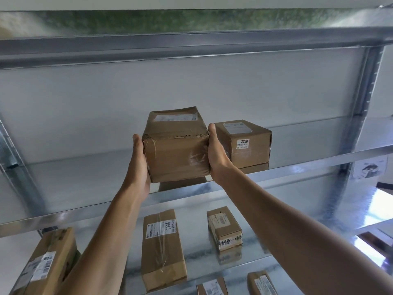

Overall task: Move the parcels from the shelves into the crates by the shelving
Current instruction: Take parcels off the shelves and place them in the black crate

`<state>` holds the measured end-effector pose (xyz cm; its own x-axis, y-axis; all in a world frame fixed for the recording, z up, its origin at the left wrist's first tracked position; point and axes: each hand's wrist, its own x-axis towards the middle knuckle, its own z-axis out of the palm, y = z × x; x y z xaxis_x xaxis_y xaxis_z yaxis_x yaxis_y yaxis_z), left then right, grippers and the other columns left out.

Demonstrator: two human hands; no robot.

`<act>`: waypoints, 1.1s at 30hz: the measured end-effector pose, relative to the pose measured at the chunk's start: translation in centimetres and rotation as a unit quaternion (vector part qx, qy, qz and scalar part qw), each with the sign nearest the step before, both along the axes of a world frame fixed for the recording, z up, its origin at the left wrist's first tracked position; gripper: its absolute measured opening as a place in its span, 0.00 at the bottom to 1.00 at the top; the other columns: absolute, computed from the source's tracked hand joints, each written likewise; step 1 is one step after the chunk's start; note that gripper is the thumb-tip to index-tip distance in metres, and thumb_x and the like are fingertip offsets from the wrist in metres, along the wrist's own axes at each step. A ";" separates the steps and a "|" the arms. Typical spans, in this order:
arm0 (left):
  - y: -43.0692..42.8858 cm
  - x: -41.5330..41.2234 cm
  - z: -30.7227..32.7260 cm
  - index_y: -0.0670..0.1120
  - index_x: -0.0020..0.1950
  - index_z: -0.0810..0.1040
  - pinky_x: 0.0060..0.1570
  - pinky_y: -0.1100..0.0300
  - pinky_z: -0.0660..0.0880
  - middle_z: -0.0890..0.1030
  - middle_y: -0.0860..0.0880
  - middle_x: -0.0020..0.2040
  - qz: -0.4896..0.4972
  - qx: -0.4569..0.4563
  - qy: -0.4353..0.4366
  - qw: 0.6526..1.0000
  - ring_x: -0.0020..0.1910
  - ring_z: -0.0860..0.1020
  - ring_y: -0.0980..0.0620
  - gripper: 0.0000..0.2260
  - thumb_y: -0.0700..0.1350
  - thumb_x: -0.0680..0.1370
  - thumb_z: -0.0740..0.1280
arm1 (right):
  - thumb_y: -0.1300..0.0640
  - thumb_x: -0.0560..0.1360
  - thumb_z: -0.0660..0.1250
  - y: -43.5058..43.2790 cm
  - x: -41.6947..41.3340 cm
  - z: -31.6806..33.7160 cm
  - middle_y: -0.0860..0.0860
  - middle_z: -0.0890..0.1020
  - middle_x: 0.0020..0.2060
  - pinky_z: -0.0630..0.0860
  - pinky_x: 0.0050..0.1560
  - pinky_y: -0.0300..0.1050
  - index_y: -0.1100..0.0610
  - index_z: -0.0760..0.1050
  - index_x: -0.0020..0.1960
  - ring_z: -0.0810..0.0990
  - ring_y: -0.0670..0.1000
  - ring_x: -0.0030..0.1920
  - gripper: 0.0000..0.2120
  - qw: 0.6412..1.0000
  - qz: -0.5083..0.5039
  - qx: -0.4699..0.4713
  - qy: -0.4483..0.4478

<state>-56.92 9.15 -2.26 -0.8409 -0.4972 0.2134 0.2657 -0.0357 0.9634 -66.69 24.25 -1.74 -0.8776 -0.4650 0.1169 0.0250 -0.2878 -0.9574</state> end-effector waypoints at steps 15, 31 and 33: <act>8.9 6.4 0.8 0.60 0.76 0.72 0.73 0.42 0.69 0.81 0.55 0.67 -0.028 -0.009 0.070 0.997 0.68 0.78 0.54 0.28 0.67 0.83 0.45 | 0.30 0.82 0.47 9.4 7.1 0.1 0.63 0.85 0.43 0.82 0.51 0.51 0.58 0.83 0.57 0.85 0.60 0.45 0.37 0.996 -0.063 -0.031 0.051; 25.8 6.6 0.6 0.59 0.78 0.67 0.65 0.51 0.77 0.79 0.56 0.70 -0.186 -0.032 0.098 0.977 0.68 0.78 0.56 0.26 0.63 0.85 0.43 | 0.35 0.84 0.46 27.9 13.8 0.7 0.73 0.77 0.59 0.74 0.64 0.67 0.45 0.87 0.41 0.80 0.70 0.55 0.34 0.976 -0.200 -0.047 0.070; 28.0 6.5 0.8 0.57 0.79 0.67 0.64 0.52 0.77 0.79 0.55 0.70 -0.200 -0.019 0.101 0.974 0.67 0.79 0.56 0.26 0.62 0.85 0.44 | 0.35 0.84 0.46 30.2 14.5 0.7 0.72 0.78 0.59 0.75 0.64 0.68 0.47 0.86 0.50 0.80 0.72 0.57 0.32 0.969 -0.230 -0.057 0.071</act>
<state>-50.44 37.10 -1.51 -0.9049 -0.1274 0.4061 0.4218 -0.1406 0.8957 -52.19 54.47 -1.01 -0.9600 -0.0063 0.2798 -0.2611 -0.3405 -0.9033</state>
